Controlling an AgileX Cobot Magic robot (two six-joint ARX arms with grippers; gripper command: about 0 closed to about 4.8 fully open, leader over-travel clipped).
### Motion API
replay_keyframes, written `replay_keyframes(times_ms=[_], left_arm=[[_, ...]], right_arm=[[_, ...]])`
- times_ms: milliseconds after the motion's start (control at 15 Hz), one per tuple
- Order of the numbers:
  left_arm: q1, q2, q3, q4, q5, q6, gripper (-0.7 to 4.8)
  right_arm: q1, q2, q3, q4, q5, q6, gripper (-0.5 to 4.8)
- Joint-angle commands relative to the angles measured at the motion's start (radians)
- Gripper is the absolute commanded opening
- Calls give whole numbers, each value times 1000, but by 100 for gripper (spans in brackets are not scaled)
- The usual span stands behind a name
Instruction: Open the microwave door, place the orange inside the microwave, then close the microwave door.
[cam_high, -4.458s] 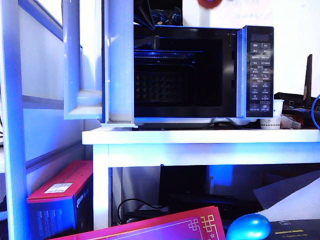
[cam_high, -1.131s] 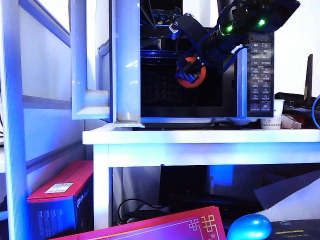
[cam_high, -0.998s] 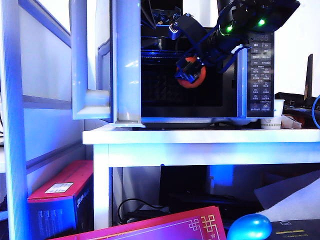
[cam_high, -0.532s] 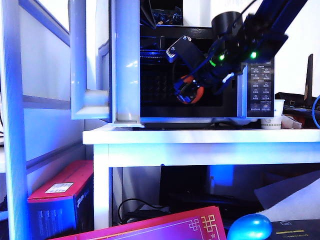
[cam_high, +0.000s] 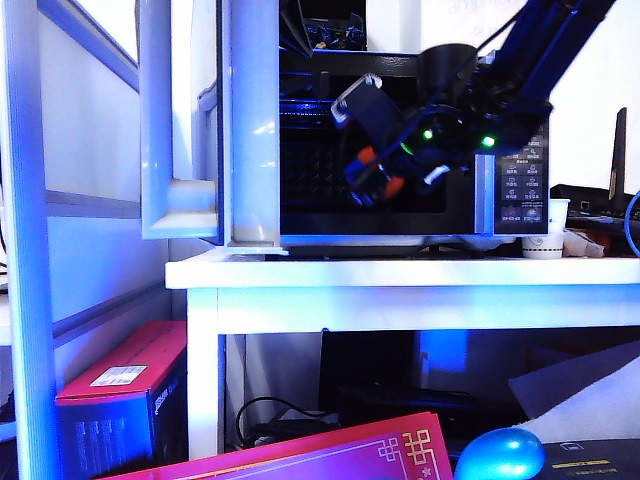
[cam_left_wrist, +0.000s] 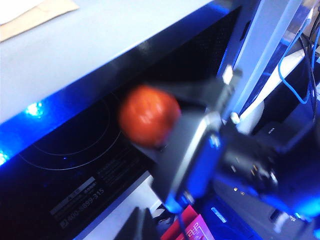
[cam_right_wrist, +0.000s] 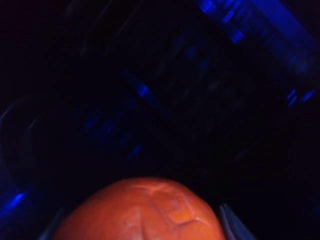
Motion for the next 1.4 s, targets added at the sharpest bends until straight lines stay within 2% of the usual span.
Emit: replay_keyframes(times_ms=[67, 466, 998, 1064, 1198, 1331, 1397], left_arm=[[1, 16, -11, -75, 20, -37, -5], [1, 16, -11, -97, 20, -37, -5], [1, 16, -11, -122, 19, -33, -5], [1, 16, -11, -122, 19, -33, -5], [1, 16, -11, -127, 19, -33, -5], [1, 16, -11, -130, 20, -33, -5], [1, 16, -11, -135, 19, -33, -5]], right_arm=[[2, 42, 103, -31, -6, 7, 229], [3, 135, 225, -52, -51, 5, 229], [2, 263, 468, -134, -79, 8, 228], [0, 280, 485, -137, -85, 8, 196], [1, 295, 486, -124, -85, 8, 166], [0, 316, 510, -129, -85, 8, 172], [0, 316, 510, -128, -86, 8, 222]])
